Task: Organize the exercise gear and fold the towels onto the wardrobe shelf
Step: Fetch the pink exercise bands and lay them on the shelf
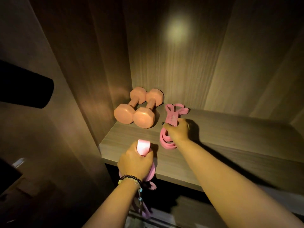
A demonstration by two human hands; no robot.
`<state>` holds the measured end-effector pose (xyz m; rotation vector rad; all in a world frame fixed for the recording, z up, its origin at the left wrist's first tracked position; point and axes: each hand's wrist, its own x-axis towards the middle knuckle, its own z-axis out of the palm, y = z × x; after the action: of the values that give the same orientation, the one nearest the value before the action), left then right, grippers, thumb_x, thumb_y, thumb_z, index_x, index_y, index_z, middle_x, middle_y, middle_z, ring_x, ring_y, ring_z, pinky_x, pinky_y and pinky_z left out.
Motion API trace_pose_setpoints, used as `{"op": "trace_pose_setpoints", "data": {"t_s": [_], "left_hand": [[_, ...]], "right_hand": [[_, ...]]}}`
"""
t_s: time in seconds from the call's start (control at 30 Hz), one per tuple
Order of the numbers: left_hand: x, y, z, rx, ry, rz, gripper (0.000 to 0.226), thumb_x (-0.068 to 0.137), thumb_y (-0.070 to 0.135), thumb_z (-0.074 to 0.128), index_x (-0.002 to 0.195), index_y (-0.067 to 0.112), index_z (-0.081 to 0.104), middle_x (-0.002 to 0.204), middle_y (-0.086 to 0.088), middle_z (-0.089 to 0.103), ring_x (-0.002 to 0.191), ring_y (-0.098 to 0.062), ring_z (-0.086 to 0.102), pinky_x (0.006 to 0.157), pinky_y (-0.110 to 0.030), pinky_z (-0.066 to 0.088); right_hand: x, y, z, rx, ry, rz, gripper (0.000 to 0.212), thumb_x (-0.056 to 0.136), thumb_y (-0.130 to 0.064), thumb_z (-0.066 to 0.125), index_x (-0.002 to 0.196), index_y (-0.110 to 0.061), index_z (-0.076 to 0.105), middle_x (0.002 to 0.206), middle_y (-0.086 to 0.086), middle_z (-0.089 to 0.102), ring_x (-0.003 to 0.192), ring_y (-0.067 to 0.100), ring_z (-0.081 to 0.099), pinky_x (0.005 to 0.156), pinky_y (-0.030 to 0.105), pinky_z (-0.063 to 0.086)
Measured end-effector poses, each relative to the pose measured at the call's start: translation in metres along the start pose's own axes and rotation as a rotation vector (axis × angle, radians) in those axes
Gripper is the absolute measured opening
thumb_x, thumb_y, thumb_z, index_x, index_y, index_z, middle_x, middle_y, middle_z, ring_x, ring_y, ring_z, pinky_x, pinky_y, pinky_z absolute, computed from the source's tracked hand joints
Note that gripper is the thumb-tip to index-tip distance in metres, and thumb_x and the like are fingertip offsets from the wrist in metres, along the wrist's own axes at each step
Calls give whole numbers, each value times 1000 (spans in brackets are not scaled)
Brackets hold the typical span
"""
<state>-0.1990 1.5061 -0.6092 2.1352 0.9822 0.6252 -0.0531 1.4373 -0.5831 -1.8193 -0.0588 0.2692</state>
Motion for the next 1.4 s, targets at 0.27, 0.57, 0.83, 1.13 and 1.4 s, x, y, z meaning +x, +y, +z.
{"op": "trace_pose_setpoints", "data": {"t_s": [0.27, 0.57, 0.83, 1.13, 1.4], "left_hand": [[-2, 0, 1, 1, 46, 69, 32, 75, 51, 70, 93, 25, 64, 79, 3, 68, 73, -22, 61, 67, -35, 53], [-4, -1, 2, 21, 62, 116, 32, 75, 50, 70, 95, 25, 63, 78, 2, 68, 74, -25, 63, 64, -34, 53], [-2, -3, 3, 39, 35, 117, 29, 74, 46, 69, 95, 26, 64, 79, 4, 67, 76, -23, 63, 66, -34, 53], [-2, -4, 5, 43, 52, 117, 32, 72, 49, 70, 95, 29, 65, 76, 5, 68, 73, -22, 63, 66, -33, 54], [-3, -5, 4, 30, 75, 167, 34, 68, 56, 60, 89, 29, 64, 71, 7, 64, 67, -20, 60, 61, -30, 50]], "right_hand": [[-21, 26, -19, -464, -277, -333, 100, 67, -36, 83, 149, -20, 29, 154, -4, 20, 139, 20, 29, 112, 36, 34], [-16, 37, -7, -777, -272, -567, 75, 85, -54, 60, 148, -24, 33, 161, -2, 4, 145, 25, 19, 112, 45, 34], [5, 20, -14, -425, -239, -528, 50, 91, -15, 59, 139, -20, 47, 151, -4, 33, 141, 14, 27, 109, 20, 21], [46, 28, -35, -826, -469, -674, 64, 90, -28, 57, 147, -36, 30, 159, -10, 12, 145, 15, 18, 117, 42, 25], [60, 24, -26, -831, -442, -682, 57, 95, -31, 53, 147, -34, 32, 158, -9, 15, 143, 15, 21, 118, 38, 23]]}}
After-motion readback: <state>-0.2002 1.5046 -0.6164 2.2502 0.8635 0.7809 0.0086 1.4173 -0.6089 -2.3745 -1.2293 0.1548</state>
